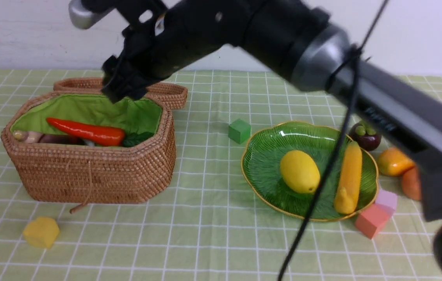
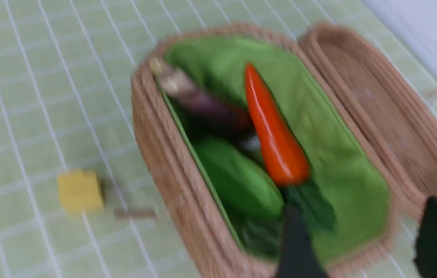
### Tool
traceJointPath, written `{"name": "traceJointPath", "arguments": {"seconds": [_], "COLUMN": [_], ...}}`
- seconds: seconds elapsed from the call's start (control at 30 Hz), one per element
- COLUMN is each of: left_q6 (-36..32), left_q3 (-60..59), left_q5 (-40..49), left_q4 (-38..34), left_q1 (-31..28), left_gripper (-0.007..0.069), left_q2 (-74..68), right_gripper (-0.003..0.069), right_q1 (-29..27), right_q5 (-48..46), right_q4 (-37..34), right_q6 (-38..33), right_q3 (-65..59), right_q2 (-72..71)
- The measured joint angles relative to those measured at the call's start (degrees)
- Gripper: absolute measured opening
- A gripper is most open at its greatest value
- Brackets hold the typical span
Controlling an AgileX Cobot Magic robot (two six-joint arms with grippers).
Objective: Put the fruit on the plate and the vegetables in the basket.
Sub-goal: Use the right arm to grab a potato and put it into the left basket
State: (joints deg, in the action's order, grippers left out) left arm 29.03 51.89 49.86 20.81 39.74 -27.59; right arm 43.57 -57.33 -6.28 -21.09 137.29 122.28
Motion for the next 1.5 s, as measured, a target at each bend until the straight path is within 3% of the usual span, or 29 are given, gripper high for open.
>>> {"name": "traceJointPath", "arguments": {"seconds": [0.07, 0.17, 0.23, 0.43, 0.77, 0.93, 1.1, 1.13, 1.23, 1.3, 1.5], "left_q6": [-5.0, -12.5, -17.6, -28.2, -32.9, -33.6, -33.6, -33.6, -33.6, -33.6, -33.6], "left_q3": [0.0, 0.0, 0.0, 0.0, 0.0, 0.0, 0.0, 0.0, 0.0, 0.0, 0.0], "left_q5": [-0.9, -1.8, -1.9, -2.6, -2.7, -2.7, -2.7, -2.6, -2.5, -2.5, -2.1], "left_q4": [-4.8, -12.3, -17.9, -28.4, -33.5, -33.6, -33.6, -33.6, -33.6, -33.6, -33.5], "left_q1": [0.0, 0.0, 0.0, 0.0, 0.0, 0.0, 0.0, 0.0, 0.0, 0.0, 0.0], "left_gripper": [0.0059, 0.0059, 0.0059, 0.0060, 0.0060, 0.0060, 0.0060, 0.0060, 0.0062, 0.0064, 0.0069], "left_q2": [0.0, 0.0, 0.0, 0.0, 0.0, 0.0, 0.0, 0.0, 0.0, 0.0, 0.0], "right_gripper": [0.0216, 0.0059, -0.0004, -0.0015, 0.0000, 0.0109, 0.0349, 0.0447, 0.0624, 0.0664, 0.0658], "right_q1": [0.0, -0.6, -1.7, -8.6, -35.6, -46.2, -49.3, -49.4, -49.4, -49.4, -49.4], "right_q5": [-8.4, -13.5, -14.4, -14.4, -14.1, -6.3, -1.6, -0.2, 4.3, 7.0, 12.1], "right_q4": [5.2, 10.6, 13.0, 14.1, 13.4, 11.5, 7.5, 7.2, 6.8, 6.8, 6.8], "right_q6": [2.4, 4.8, 7.6, 13.6, 18.9, 11.5, 3.2, -0.3, -10.2, -14.2, -23.5], "right_q3": [0.2, 0.2, -0.9, -13.4, -49.2, -56.4, -56.6, -56.6, -56.6, -56.6, -56.6], "right_q2": [-3.4, -6.2, -8.0, -17.0, -30.0, -26.4, -22.2, -20.9, -18.2, -16.7, -12.5]}}
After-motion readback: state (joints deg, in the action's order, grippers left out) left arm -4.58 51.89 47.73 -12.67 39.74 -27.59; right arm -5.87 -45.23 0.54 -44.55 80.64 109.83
